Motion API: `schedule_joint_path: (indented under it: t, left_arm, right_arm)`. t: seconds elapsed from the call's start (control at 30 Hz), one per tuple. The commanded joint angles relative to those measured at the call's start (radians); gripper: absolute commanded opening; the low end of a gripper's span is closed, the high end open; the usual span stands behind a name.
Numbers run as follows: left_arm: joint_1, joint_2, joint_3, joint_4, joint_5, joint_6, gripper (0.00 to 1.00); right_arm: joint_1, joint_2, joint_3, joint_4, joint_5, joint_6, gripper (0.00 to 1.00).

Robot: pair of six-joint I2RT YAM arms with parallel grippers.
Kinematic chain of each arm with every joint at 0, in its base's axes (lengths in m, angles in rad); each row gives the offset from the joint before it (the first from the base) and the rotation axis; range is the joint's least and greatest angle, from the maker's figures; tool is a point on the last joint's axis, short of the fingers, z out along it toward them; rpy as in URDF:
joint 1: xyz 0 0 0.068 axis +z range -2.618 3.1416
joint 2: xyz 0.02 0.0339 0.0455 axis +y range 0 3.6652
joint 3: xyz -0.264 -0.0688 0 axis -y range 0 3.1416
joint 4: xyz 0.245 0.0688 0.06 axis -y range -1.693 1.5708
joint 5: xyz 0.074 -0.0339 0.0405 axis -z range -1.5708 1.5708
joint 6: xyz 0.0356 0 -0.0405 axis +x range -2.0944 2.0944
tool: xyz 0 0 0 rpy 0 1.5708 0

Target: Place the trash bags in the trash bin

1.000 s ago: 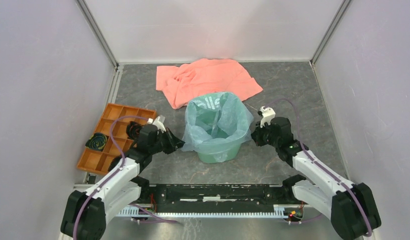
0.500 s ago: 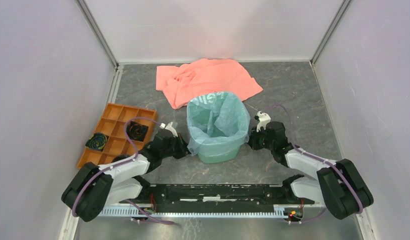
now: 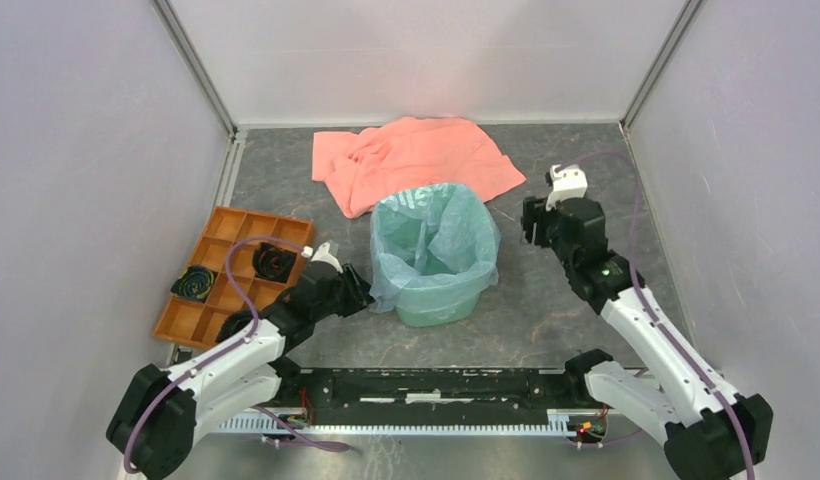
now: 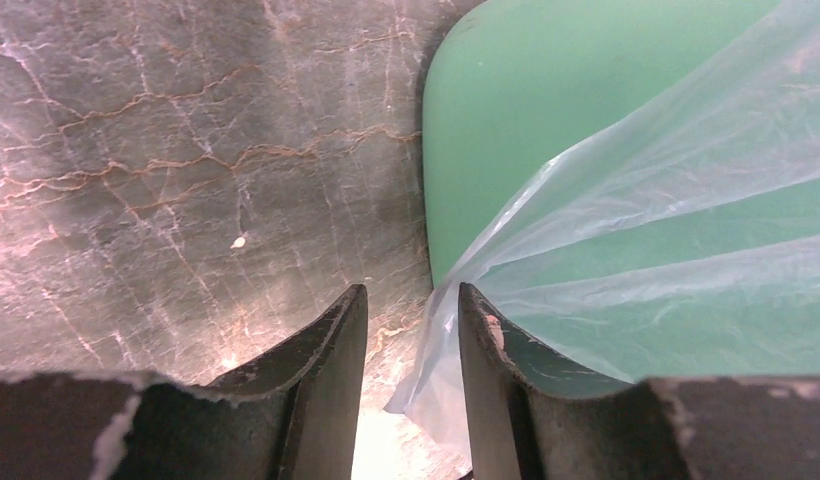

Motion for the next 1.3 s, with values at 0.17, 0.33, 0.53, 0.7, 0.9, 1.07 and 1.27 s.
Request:
schedule_joint_path:
  t: [0.17, 0.33, 0.53, 0.7, 0.9, 1.07, 1.27]
  left_arm:
    - [-0.003, 0.048, 0.005, 0.007, -0.001, 0.011, 0.46]
    - [-0.004, 0.047, 0.002, 0.007, 0.01, 0.01, 0.46]
    - [-0.003, 0.02, -0.001, 0.006, 0.007, 0.014, 0.47]
    - [-0.004, 0.035, 0.007, 0.035, 0.013, 0.016, 0.48]
    - [-0.003, 0.042, 0.029, 0.026, 0.021, 0.026, 0.52]
    - [-0.004, 0.02, 0.029, 0.016, 0.011, 0.036, 0.55]
    - [-0.004, 0.049, 0.043, 0.032, 0.016, 0.045, 0.61]
  right_arm:
    - [0.213, 0.174, 0.441, -0.001, -0.297, -0.178, 0.79]
    - [0.425, 0.342, 0.516, -0.008, -0.426, -0.225, 0.79]
    - [0.433, 0.465, 0.513, -0.056, -0.24, -0.219, 0.5]
    - [0.437, 0.531, 0.511, -0.016, 0.181, -0.227, 0.47]
    - [0.519, 0.549, 0.521, -0.018, 0.271, -0.226, 0.58]
    - [0.571, 0.474, 0.478, -0.027, 0.043, -0.213, 0.75]
    - [0.577, 0.499, 0.405, -0.019, -0.213, -0.143, 0.79]
